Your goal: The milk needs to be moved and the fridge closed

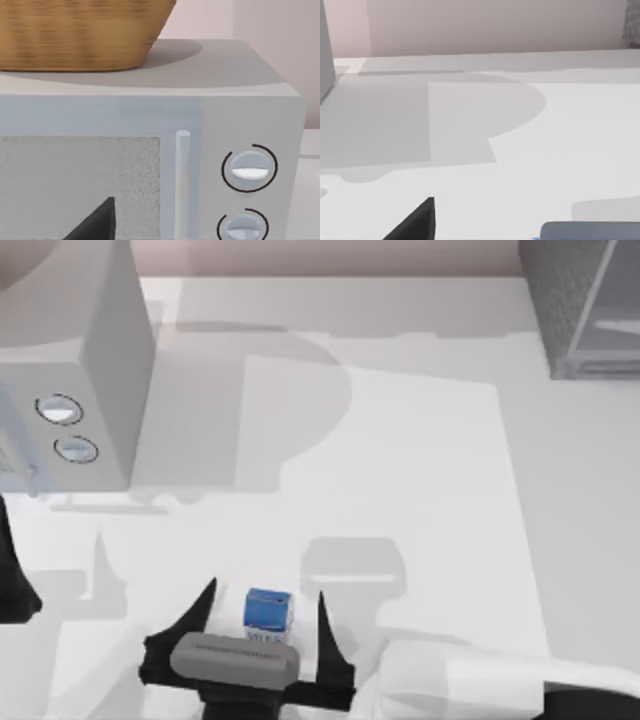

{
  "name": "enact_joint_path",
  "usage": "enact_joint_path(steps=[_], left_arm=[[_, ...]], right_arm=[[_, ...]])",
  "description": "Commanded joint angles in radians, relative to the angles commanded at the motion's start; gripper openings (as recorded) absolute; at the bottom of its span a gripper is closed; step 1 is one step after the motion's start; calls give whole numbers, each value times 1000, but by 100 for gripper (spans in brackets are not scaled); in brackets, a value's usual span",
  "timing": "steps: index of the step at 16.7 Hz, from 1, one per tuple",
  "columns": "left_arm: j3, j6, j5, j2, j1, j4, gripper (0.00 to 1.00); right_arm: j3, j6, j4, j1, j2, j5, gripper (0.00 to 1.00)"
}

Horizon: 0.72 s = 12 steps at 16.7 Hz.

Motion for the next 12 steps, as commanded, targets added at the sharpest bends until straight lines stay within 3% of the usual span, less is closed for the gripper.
enact_joint_path(steps=[1, 12], left_arm=[[0, 0, 0, 0, 0, 0, 100], [0, 0, 0, 0, 0, 0, 100]], right_arm=[[0, 0, 0, 0, 0, 0, 100], [0, 0, 0, 0, 0, 0, 17]])
